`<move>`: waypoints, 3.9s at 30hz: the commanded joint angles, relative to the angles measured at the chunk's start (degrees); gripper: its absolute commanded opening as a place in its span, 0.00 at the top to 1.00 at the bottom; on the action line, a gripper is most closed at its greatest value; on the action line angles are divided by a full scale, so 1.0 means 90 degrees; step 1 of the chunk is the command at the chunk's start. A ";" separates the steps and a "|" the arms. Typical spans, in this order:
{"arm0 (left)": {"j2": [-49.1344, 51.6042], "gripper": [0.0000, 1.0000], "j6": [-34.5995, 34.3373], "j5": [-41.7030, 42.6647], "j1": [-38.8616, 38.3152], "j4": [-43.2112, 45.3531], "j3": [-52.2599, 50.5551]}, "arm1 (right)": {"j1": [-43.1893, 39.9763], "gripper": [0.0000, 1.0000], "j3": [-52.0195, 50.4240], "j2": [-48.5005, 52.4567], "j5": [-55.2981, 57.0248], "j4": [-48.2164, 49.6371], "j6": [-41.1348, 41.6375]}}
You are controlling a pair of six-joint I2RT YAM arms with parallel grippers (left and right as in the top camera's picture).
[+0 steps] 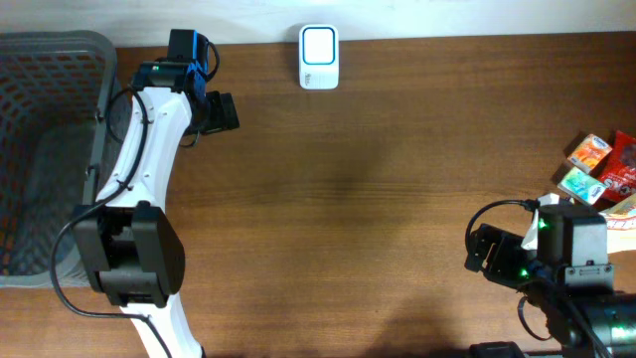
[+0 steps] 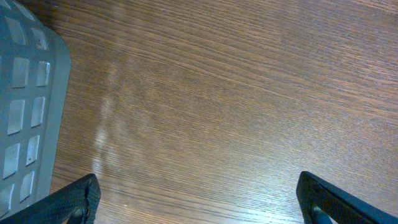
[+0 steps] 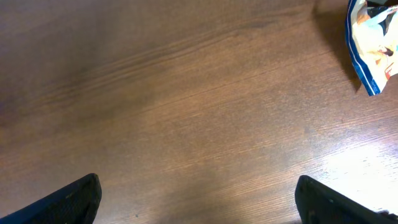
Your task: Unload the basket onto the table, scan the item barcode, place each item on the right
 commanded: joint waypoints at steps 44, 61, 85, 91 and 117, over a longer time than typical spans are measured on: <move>-0.0194 0.01 -0.0085 0.0000 0.0049 -0.0010 0.0114 | 0.0100 0.01 -0.6887 -0.5047 -0.0168 0.7757 -0.2608; -0.0194 0.01 -0.0085 0.0000 0.0049 -0.0010 0.0114 | 0.0027 0.02 -0.6887 -0.5047 -0.0165 0.7762 -0.2781; -0.1343 0.01 -0.0078 0.0763 -0.0202 0.0155 -0.0066 | 0.0027 0.02 -0.6887 -0.5047 -0.0165 0.7762 -0.2781; -0.3254 0.01 0.0634 0.0767 -0.0483 0.1746 -0.2611 | 0.0027 0.01 -0.6887 -0.5047 -0.0165 0.7762 -0.2781; -1.1795 0.01 0.1515 0.1241 -0.0602 0.6171 -1.1268 | 0.0027 0.02 -0.6887 -0.5047 -0.0165 0.7762 -0.2778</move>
